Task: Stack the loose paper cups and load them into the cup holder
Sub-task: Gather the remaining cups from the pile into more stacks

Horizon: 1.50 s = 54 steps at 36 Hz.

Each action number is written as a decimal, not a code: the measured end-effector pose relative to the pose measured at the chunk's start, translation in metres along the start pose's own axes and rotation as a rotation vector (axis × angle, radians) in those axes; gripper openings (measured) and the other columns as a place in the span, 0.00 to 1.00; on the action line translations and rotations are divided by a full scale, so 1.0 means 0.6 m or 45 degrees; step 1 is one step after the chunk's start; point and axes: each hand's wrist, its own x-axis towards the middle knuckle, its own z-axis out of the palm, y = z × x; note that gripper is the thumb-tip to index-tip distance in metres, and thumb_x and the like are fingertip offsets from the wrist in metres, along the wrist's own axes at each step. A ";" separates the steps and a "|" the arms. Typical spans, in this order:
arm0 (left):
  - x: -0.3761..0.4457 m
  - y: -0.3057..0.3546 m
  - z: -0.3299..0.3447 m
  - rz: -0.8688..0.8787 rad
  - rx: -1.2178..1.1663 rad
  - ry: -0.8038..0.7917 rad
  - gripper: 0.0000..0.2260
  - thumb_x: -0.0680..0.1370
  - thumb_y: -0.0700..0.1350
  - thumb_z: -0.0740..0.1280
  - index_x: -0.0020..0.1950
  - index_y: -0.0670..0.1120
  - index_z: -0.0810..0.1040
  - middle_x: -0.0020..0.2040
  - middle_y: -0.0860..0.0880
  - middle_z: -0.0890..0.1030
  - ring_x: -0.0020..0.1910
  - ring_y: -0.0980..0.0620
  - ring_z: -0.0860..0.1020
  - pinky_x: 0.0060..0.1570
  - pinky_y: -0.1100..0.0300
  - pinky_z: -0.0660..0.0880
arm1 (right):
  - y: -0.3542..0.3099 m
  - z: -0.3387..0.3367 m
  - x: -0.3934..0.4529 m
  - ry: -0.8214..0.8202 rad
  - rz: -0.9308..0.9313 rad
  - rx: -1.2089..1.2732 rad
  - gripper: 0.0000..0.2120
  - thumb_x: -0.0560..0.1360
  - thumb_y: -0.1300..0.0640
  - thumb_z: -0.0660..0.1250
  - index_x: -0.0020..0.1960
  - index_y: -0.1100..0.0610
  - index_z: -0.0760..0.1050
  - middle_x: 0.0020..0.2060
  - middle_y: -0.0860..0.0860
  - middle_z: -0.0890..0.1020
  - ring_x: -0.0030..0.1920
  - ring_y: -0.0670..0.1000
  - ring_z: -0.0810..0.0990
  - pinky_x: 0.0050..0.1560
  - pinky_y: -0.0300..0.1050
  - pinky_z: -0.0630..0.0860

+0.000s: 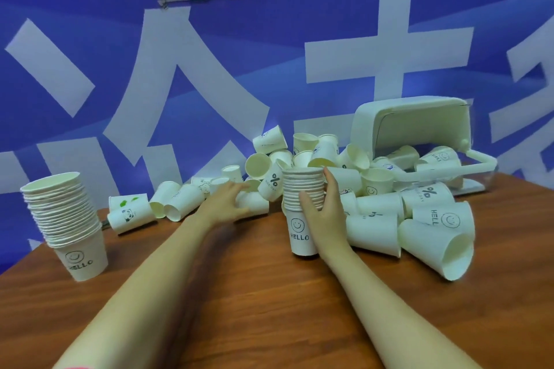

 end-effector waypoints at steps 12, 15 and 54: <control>-0.054 -0.023 0.019 -0.073 -0.483 0.235 0.29 0.71 0.47 0.72 0.70 0.54 0.67 0.61 0.52 0.76 0.56 0.56 0.76 0.52 0.61 0.72 | -0.002 0.018 -0.011 -0.070 -0.105 -0.108 0.37 0.70 0.39 0.61 0.75 0.50 0.60 0.68 0.47 0.73 0.66 0.47 0.73 0.64 0.46 0.71; -0.088 -0.012 -0.001 -0.114 -0.734 0.374 0.32 0.70 0.51 0.73 0.72 0.53 0.65 0.61 0.53 0.74 0.53 0.61 0.76 0.48 0.67 0.71 | -0.012 0.020 -0.017 -0.095 -0.124 -0.104 0.35 0.71 0.44 0.63 0.76 0.49 0.59 0.68 0.41 0.70 0.66 0.43 0.70 0.63 0.40 0.66; -0.270 0.094 -0.061 0.093 -1.372 0.520 0.28 0.71 0.58 0.66 0.70 0.54 0.66 0.67 0.57 0.73 0.65 0.66 0.72 0.66 0.64 0.69 | -0.068 0.095 -0.151 -0.586 -0.247 0.203 0.31 0.76 0.43 0.58 0.77 0.51 0.58 0.74 0.43 0.66 0.74 0.42 0.63 0.75 0.48 0.62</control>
